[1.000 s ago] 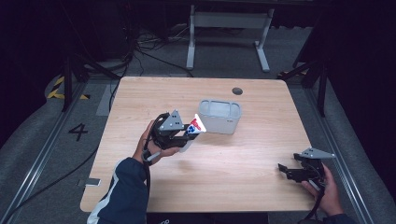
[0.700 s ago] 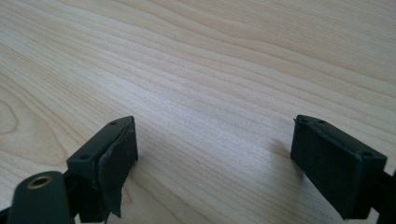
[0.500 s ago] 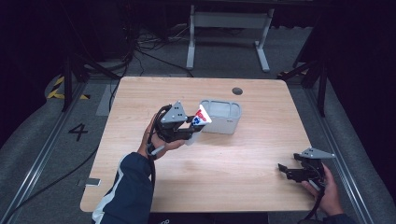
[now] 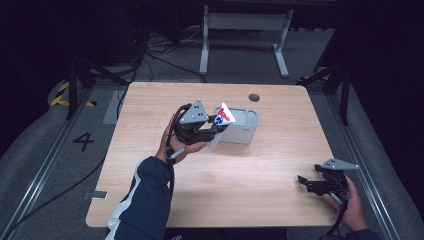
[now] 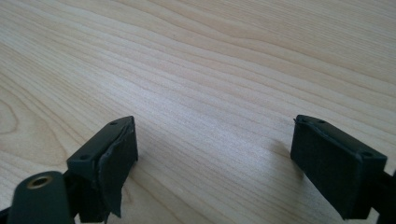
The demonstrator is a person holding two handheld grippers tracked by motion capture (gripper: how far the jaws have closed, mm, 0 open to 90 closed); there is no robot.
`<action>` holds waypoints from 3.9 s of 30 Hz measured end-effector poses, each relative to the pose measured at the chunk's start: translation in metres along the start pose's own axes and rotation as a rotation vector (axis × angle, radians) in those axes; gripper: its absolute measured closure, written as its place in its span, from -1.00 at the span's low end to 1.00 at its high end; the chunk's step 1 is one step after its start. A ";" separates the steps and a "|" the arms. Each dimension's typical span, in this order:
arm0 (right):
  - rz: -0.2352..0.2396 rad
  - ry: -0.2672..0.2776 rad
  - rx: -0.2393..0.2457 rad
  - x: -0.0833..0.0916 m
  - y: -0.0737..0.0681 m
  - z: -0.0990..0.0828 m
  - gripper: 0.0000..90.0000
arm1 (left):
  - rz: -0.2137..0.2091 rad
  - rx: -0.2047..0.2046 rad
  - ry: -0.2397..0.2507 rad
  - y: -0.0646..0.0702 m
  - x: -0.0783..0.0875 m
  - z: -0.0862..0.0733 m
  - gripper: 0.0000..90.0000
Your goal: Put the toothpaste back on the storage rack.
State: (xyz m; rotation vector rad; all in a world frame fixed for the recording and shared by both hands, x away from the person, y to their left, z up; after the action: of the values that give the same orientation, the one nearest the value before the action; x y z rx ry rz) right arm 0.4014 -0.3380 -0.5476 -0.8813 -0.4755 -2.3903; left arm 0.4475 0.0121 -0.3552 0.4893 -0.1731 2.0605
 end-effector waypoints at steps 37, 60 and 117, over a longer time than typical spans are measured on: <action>0.000 0.000 0.000 0.000 0.000 0.000 -0.66 | 0.016 0.060 0.125 -0.024 -0.043 0.036 0.46; 0.001 0.001 0.002 0.000 0.000 0.000 -0.66 | 0.025 0.088 0.133 -0.039 -0.074 0.043 0.45; -0.001 0.000 0.002 0.000 0.000 0.000 -0.66 | 0.069 0.117 -0.021 -0.058 -0.109 -0.014 0.42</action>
State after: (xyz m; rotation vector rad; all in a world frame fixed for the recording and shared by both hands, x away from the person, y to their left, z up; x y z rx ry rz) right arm 0.4011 -0.3382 -0.5476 -0.8806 -0.4775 -2.3901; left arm 0.5415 -0.0401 -0.4171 0.5839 -0.0825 2.1416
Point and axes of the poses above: each handheld gripper's, and its own axes: x roughly backward along the jaws, z roughly out of its top, y roughly to its right, the point moved 9 cm from there along -x, roughly forward along the jaws, and after that the axes turned 11 degrees about x, right-handed, at the moved point
